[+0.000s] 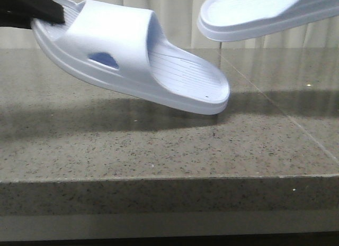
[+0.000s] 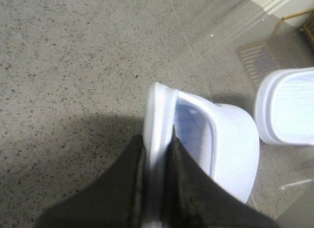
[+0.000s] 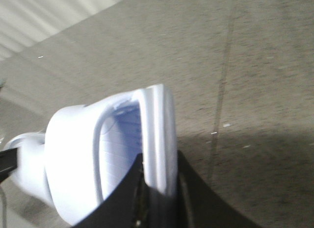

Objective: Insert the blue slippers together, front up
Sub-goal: 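Grasp the other slipper's heel with the right gripper and lift it, then lower the right-held slipper onto the left-held slipper, nesting them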

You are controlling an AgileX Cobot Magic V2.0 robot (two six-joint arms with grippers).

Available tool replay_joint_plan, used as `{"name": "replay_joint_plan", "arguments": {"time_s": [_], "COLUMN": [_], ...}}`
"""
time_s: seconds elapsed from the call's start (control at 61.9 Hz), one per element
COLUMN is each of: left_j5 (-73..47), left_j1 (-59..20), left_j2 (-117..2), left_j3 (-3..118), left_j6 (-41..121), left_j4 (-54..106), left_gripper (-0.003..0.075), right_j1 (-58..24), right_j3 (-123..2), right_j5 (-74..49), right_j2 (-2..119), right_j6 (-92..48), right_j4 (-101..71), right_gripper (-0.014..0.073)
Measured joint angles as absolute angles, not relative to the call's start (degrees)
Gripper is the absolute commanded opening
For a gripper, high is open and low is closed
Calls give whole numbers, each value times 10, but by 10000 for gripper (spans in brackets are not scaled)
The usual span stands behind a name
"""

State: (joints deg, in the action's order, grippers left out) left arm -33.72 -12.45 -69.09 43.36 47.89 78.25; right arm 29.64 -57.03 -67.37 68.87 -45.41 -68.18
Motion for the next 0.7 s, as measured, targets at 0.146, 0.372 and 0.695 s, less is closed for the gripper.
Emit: {"name": "replay_joint_plan", "arguments": {"time_s": [0.146, 0.372, 0.695], "left_j5": [-326, -316, -316], "left_j1": [-138, -139, -139], "left_j2": [-726, -817, -837], "left_j3": [423, 422, 422], "left_j6": [479, 478, 478], "left_j4": [790, 799, 804], "left_gripper": [-20, -20, -20], "right_j1": [275, 263, 209], "right_j3": [-551, -507, -451], "right_j5": [-677, -639, -551], "right_j2": [682, 681, 681], "right_j6": [-454, -453, -453], "right_j4": [-692, -693, -679], "right_gripper": [-66, -66, -57]}}
